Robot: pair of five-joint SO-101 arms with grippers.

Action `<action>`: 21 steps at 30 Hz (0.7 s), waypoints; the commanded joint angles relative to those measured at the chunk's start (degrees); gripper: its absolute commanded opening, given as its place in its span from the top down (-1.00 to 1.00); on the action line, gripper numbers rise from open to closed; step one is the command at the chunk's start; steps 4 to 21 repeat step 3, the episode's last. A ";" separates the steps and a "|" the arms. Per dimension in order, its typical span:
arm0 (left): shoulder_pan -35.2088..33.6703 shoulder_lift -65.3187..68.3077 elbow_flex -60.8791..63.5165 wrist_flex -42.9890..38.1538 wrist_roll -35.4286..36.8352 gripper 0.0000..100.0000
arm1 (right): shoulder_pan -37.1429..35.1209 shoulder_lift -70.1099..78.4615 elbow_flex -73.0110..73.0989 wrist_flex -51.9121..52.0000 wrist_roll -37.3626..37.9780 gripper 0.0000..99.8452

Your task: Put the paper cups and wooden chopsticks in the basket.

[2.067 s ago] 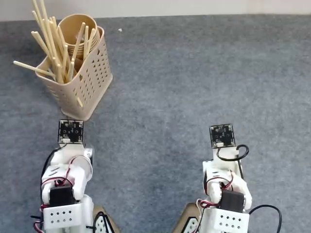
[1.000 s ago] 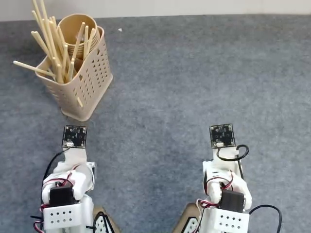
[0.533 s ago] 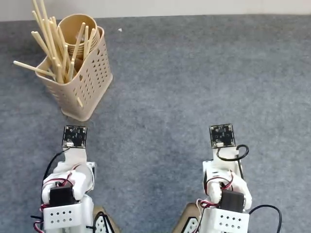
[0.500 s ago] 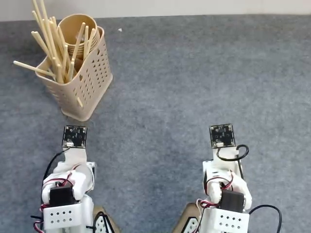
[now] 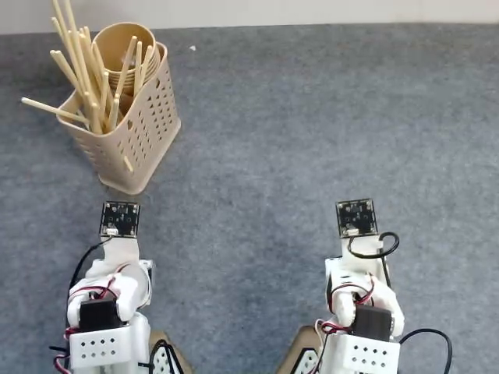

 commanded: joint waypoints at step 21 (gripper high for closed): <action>-0.40 -0.22 1.10 0.09 -0.53 0.74 | 0.04 -0.31 9.27 -0.57 0.53 0.95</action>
